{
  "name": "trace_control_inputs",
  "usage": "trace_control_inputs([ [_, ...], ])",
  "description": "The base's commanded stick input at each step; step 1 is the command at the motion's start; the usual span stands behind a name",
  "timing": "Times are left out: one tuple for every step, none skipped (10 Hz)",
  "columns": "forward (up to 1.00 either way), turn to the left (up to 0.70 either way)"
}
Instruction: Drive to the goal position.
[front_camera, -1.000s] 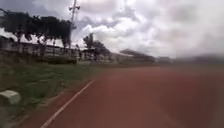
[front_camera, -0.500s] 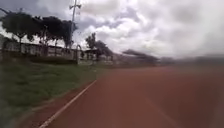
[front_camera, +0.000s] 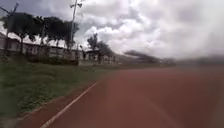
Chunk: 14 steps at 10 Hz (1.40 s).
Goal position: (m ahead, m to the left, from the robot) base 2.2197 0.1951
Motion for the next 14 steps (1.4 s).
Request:
trace_control_inputs([
  [1.0, 0.0],
  [1.0, 0.0],
  [1.0, 0.0],
  [1.0, -0.08],
  [1.0, -0.25],
  [1.0, -0.37],
  [1.0, -0.37],
  [1.0, -0.37],
  [1.0, 0.0],
  [1.0, 0.0],
  [1.0, 0.0],
  [1.0, 0.0],
  [1.0, 0.0],
  [1.0, 0.0],
])
